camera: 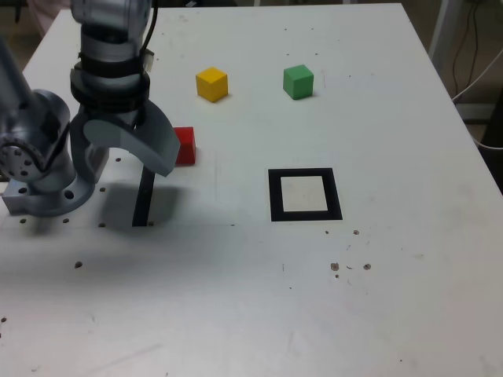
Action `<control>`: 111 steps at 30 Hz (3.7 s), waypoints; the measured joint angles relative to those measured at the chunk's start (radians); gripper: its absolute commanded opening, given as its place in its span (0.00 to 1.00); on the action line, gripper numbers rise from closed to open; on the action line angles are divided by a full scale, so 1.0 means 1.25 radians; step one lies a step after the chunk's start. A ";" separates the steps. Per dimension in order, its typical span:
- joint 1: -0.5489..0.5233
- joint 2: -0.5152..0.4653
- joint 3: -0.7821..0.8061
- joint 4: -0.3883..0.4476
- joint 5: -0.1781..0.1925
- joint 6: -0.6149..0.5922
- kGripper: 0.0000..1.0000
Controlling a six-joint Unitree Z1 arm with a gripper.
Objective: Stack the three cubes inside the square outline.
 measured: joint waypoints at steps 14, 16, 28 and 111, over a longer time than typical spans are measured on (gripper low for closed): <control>0.000 0.000 0.000 0.000 -0.001 0.000 0.99; 0.000 0.000 0.000 0.000 -0.001 0.000 0.99; 0.000 0.015 -0.030 0.019 -0.001 -0.017 0.99; 0.364 0.282 -0.160 -0.047 0.051 0.203 0.94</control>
